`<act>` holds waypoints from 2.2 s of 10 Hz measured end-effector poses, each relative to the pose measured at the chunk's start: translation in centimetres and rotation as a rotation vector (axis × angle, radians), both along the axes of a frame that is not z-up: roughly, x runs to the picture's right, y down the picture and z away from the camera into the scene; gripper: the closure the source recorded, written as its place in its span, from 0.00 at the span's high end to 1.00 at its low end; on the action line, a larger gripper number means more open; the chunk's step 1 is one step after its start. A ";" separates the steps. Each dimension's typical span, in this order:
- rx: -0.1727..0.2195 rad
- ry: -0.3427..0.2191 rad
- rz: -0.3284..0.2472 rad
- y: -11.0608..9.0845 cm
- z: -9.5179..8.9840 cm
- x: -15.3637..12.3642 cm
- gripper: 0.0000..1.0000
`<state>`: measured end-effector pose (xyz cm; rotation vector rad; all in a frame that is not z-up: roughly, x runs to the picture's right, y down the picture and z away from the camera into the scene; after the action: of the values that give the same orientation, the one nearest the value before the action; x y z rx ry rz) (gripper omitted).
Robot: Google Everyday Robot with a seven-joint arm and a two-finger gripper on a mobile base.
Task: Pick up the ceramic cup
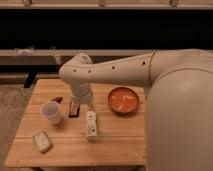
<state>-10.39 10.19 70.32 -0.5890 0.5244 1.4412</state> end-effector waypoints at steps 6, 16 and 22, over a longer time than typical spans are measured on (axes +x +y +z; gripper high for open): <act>0.000 0.000 0.000 0.0 0.0 0.0 0.65; 0.007 -0.004 -0.008 0.0 0.0 -0.1 0.65; 0.064 -0.112 -0.072 -2.3 1.0 -10.0 0.65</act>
<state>-20.34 7.87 71.35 -0.5907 0.4058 1.3434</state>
